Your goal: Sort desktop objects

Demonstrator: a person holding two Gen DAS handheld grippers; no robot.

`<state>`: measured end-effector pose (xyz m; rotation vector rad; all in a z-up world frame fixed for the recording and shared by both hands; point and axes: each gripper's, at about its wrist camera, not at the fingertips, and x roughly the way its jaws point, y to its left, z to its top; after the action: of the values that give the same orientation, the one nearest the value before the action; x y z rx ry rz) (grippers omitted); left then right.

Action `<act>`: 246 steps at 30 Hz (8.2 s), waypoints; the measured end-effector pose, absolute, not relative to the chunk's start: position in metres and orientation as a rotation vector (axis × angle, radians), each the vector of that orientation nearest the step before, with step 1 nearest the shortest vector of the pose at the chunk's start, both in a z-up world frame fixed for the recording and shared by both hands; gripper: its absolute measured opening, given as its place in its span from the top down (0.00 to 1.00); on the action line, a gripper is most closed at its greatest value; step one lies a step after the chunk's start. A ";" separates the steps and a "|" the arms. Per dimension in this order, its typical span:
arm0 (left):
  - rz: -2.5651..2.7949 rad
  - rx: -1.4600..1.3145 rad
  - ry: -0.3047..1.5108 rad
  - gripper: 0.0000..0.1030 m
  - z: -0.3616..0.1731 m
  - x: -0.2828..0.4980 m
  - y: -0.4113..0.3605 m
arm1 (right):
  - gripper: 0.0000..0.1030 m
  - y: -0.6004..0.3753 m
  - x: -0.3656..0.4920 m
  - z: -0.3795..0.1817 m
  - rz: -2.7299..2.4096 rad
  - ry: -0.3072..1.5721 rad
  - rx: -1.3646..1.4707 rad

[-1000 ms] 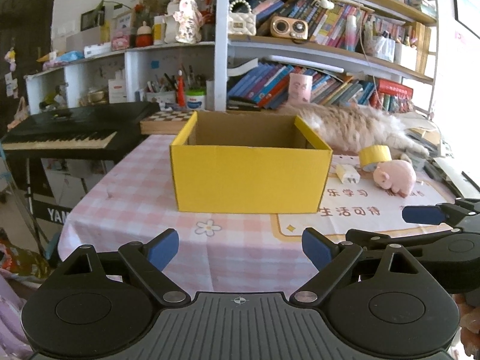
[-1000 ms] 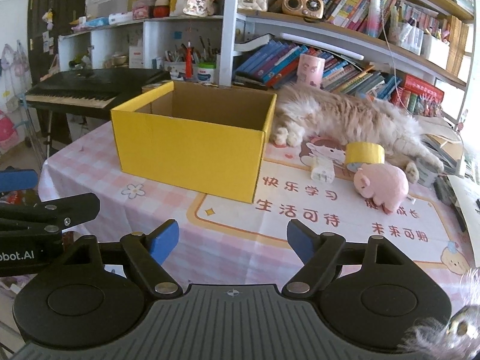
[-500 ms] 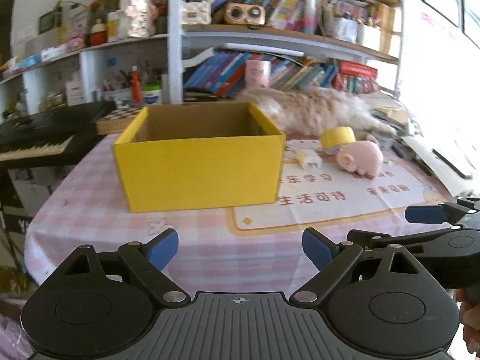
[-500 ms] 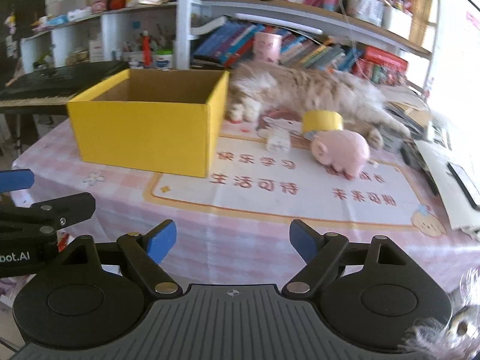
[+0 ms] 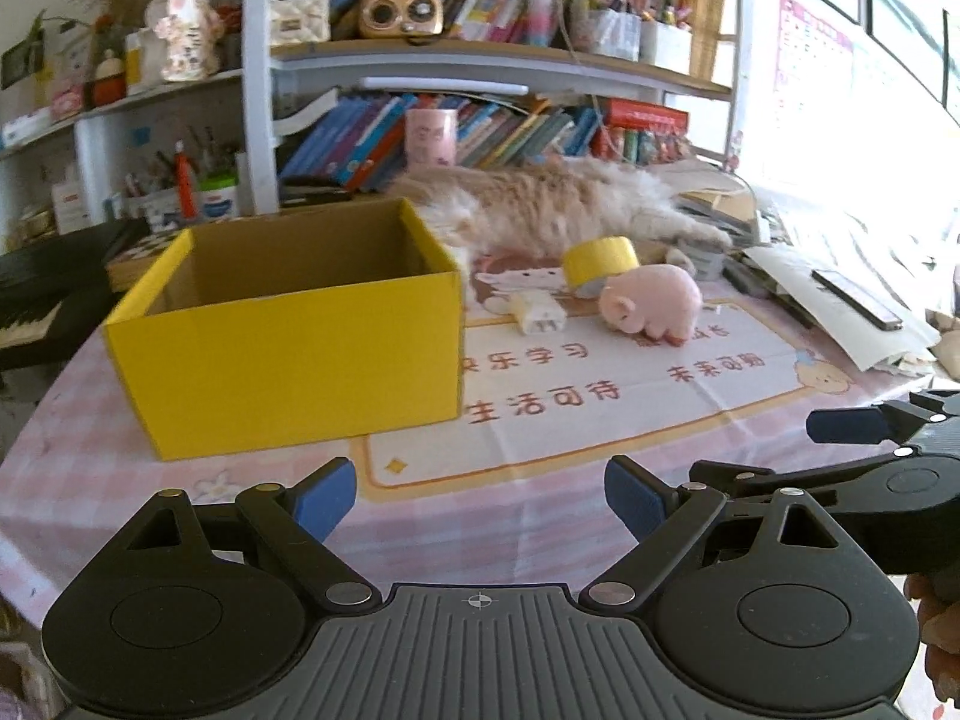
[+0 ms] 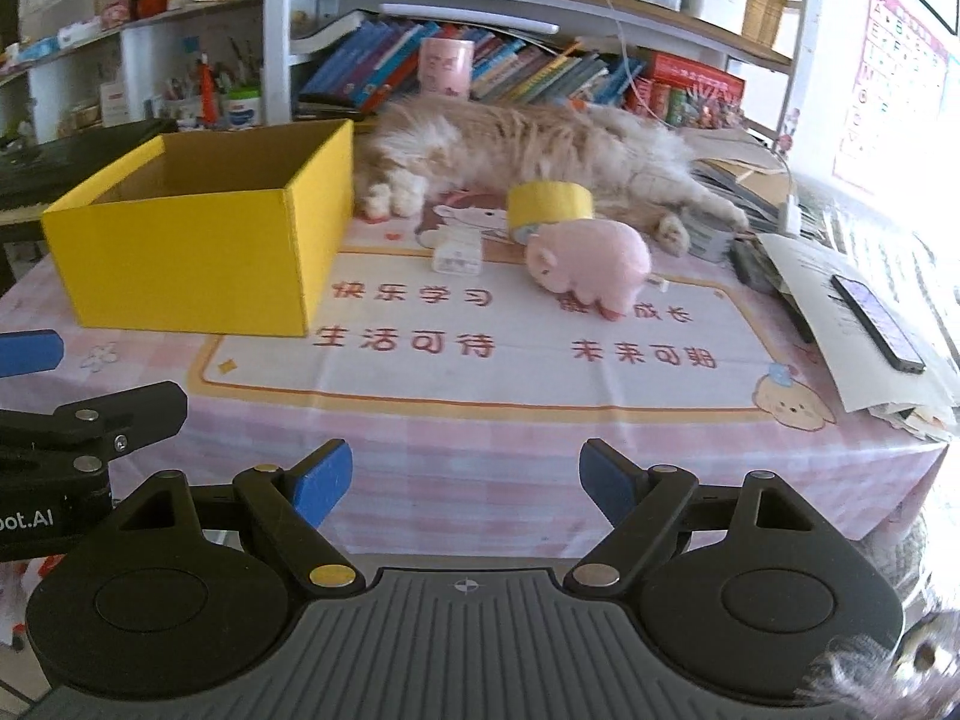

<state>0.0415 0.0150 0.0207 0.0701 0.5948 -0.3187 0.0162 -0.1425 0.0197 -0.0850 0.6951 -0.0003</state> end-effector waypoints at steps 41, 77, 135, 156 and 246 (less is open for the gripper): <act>-0.186 0.060 0.599 0.10 0.018 0.150 -0.122 | 0.20 -0.278 0.156 0.021 0.081 0.717 -0.121; -0.118 0.165 0.667 0.10 0.014 0.200 -0.160 | 0.39 -0.295 0.266 -0.014 0.343 0.767 -0.130; -0.159 -0.298 0.706 0.59 0.024 0.192 -0.099 | 0.45 -0.335 0.199 0.038 0.229 0.719 0.054; -0.207 -0.228 0.683 0.59 0.030 0.134 -0.054 | 0.45 -0.267 0.149 0.046 0.288 0.731 0.023; -0.147 -0.240 0.640 0.59 0.038 0.038 0.124 | 0.45 -0.069 0.051 0.048 0.415 0.726 -0.051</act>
<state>0.0379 0.1235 0.0375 -0.2402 0.6401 -0.1468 0.0512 -0.0686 0.0479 -0.0512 0.7257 0.4152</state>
